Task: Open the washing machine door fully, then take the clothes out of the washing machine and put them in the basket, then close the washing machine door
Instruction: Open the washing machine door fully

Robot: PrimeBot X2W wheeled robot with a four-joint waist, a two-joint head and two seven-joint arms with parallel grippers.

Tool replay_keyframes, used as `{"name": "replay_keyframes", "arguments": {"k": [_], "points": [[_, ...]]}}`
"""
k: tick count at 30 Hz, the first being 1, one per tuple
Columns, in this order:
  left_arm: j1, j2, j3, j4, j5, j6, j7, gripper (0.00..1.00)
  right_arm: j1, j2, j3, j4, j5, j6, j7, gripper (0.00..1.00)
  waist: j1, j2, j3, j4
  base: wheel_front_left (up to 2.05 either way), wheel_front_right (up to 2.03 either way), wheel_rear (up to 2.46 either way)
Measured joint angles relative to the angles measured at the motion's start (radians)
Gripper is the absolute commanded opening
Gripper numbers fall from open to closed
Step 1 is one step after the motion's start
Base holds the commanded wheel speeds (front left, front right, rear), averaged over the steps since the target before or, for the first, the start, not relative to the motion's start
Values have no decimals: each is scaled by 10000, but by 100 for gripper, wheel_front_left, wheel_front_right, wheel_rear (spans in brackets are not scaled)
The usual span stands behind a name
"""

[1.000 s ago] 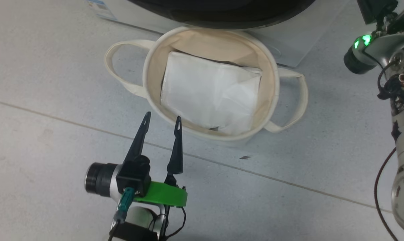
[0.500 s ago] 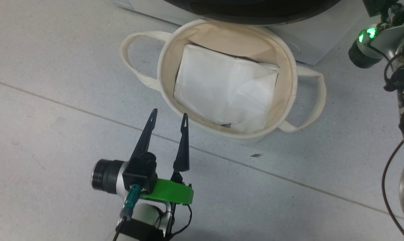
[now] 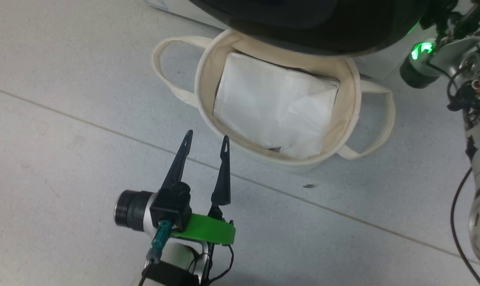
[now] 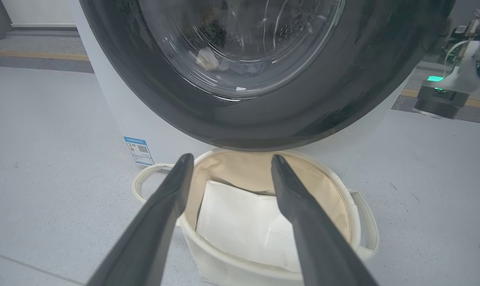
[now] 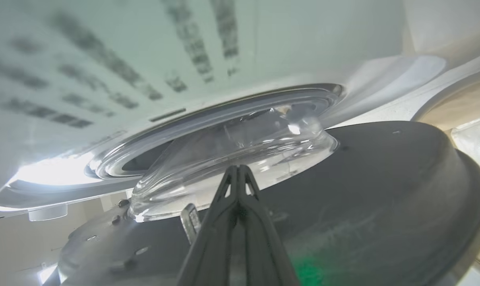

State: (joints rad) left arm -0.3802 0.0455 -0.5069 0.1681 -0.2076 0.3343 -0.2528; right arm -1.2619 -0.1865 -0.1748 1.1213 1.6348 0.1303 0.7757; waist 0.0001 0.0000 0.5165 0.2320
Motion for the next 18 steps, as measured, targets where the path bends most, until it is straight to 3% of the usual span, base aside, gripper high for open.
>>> {"name": "replay_keyframes", "arguments": {"k": [18], "points": [[255,-4,313,-17,-23,8,0,100,2781,1030,1035,-1653,-132,0,608,0,0,0,-880,-100,0,0,0]]}}
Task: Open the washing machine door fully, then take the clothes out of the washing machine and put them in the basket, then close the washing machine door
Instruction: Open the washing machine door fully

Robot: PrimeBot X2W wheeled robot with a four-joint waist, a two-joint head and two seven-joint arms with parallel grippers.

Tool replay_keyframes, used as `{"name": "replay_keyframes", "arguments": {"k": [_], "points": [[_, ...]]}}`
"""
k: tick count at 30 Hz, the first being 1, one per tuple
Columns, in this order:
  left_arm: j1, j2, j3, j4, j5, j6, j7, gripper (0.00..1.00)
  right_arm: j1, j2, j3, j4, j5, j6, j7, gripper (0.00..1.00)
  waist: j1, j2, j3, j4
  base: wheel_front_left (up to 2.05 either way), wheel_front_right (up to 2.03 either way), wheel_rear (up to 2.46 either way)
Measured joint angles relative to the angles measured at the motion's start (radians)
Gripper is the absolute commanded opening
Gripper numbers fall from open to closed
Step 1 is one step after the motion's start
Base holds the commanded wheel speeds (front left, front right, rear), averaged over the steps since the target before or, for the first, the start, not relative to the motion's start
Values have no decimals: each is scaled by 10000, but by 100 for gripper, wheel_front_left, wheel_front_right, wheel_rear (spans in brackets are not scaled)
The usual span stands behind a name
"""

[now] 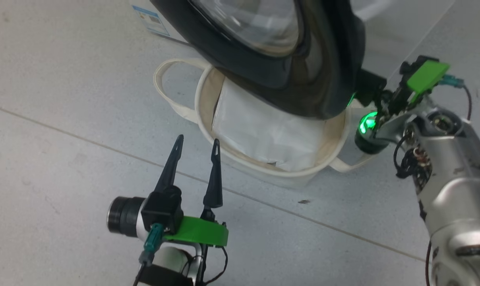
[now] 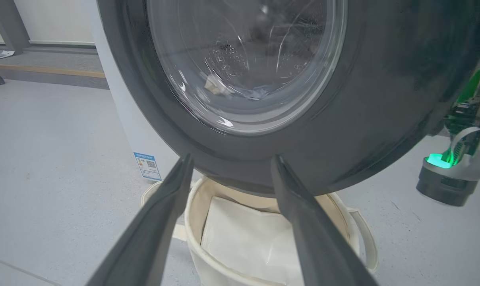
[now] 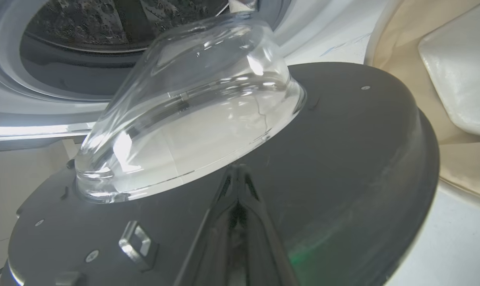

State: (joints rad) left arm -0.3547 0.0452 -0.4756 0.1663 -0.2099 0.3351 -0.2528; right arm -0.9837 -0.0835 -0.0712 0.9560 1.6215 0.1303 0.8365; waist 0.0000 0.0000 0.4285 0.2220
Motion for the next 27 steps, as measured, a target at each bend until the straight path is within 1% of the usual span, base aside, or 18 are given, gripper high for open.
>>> {"name": "replay_keyframes", "arguments": {"k": [2,6,11,15,21,27], "points": [[99,2,82,6,2,-10,0,100,358,2,431,-207,257,0,86,0,0,0,-118,10,0,0,0],[263,2,127,19,0,-65,0,100,1099,13,1858,-660,1254,0,-17,0,0,0,-384,59,0,0,0],[501,2,265,25,2,-86,0,100,1876,59,3678,-1308,2403,0,-627,0,0,0,-710,132,0,0,0],[689,2,383,25,17,-100,0,100,2067,92,4815,-1678,3089,0,-1216,0,0,0,-840,196,0,0,0],[802,2,520,23,48,-109,0,100,2086,90,5699,-1768,3662,0,-1848,0,0,0,-987,261,0,0,0],[978,2,654,29,50,-184,0,100,2086,84,5875,-1756,3768,0,-2311,0,0,0,-1128,217,0,0,0]]}}
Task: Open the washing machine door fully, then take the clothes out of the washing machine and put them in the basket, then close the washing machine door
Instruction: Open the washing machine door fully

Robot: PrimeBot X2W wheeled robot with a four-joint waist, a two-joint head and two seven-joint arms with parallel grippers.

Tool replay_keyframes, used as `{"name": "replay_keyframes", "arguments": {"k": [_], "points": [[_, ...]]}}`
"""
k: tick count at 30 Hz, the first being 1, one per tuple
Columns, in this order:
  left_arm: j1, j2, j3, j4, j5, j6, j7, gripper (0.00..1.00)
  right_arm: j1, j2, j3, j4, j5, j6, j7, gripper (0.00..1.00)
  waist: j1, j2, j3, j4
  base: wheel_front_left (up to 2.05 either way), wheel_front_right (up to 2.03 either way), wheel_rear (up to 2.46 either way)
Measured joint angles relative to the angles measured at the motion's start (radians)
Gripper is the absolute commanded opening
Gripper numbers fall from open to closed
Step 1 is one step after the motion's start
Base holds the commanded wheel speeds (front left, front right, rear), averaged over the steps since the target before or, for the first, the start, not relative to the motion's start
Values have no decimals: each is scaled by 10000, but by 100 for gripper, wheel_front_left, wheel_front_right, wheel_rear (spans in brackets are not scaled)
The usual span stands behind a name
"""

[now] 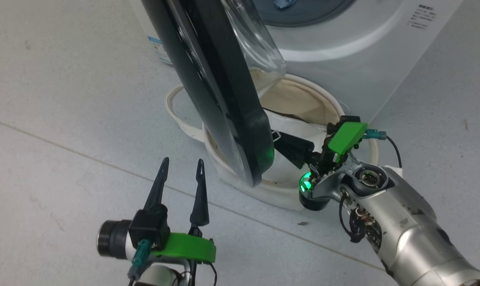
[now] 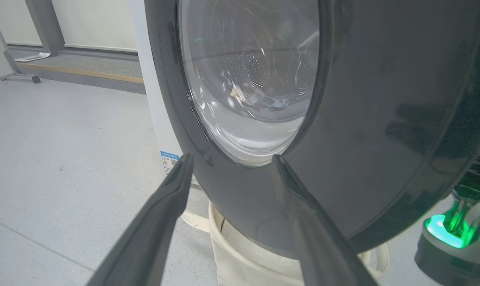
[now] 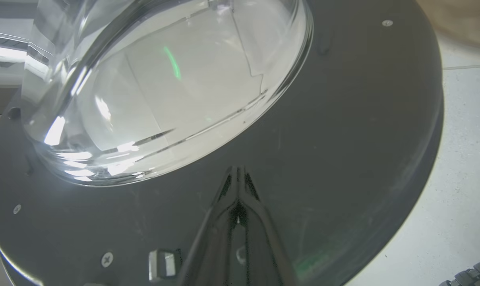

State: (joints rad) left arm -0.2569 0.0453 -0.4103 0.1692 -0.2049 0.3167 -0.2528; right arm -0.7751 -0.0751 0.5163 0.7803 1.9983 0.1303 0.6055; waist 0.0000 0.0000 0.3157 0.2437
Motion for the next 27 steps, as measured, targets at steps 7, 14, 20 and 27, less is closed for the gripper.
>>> {"name": "replay_keyframes", "arguments": {"k": [7,14,20,27], "points": [[151,2,140,42,13,-90,0,100,8,-539,92,-861,-1095,0,-1689,0,0,0,-329,-223,0,0,0],[516,19,339,211,84,-109,0,100,829,-1300,614,-2640,-3896,0,-4247,0,0,0,-859,-486,0,0,0],[1014,211,637,255,84,-182,0,100,1412,-2008,1170,-3741,-6895,0,-7152,0,0,0,-1491,-944,0,0,0],[1453,412,884,247,82,-182,0,100,2071,-2353,955,-3847,-9653,0,-8378,0,0,0,-2017,-1492,0,0,0]]}}
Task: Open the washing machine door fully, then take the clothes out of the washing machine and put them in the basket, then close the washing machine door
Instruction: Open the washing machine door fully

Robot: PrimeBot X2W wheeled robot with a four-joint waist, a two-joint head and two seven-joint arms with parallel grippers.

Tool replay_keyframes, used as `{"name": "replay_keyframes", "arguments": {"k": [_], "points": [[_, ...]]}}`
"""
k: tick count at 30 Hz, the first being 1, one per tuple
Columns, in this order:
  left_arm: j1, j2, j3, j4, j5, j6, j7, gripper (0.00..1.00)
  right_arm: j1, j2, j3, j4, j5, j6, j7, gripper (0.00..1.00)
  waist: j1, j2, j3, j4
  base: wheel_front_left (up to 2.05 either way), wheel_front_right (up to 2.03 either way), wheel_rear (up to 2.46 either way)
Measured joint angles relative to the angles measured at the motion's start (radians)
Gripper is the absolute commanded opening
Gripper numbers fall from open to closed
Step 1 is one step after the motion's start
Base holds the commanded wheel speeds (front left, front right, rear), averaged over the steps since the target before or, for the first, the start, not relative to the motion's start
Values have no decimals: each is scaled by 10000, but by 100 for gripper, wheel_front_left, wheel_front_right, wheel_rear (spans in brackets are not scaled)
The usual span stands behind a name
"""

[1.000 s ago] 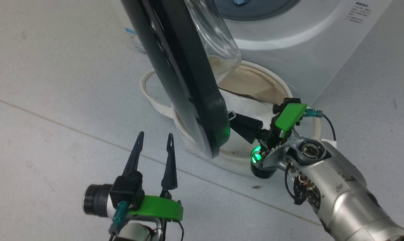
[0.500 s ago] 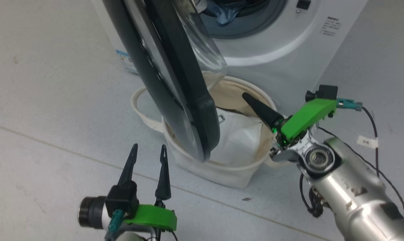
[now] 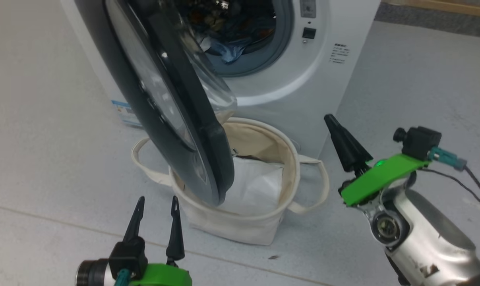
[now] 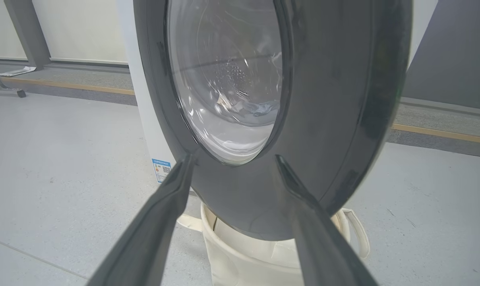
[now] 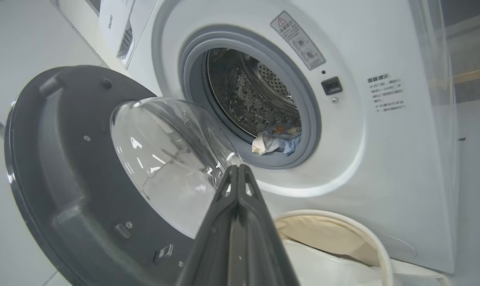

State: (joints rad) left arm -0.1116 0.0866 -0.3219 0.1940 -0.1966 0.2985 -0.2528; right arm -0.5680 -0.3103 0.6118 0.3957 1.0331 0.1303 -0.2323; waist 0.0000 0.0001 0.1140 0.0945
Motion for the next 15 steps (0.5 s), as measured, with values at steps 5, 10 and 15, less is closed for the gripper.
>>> {"name": "replay_keyframes", "arguments": {"k": [5,10,15], "points": [[192,13,10,-10,-2,-6,0,100,1246,205,-1197,-332,-1827,0,-171,0,0,0,-303,-185,0,0,0],[439,61,15,-25,-2,-8,0,100,2847,1026,-2784,-1377,-4025,0,-171,5,0,0,-439,-320,0,0,0],[522,127,79,-104,-2,-10,0,100,4037,1883,-4334,-1992,-5221,0,-173,100,0,0,-453,-473,0,0,0]]}}
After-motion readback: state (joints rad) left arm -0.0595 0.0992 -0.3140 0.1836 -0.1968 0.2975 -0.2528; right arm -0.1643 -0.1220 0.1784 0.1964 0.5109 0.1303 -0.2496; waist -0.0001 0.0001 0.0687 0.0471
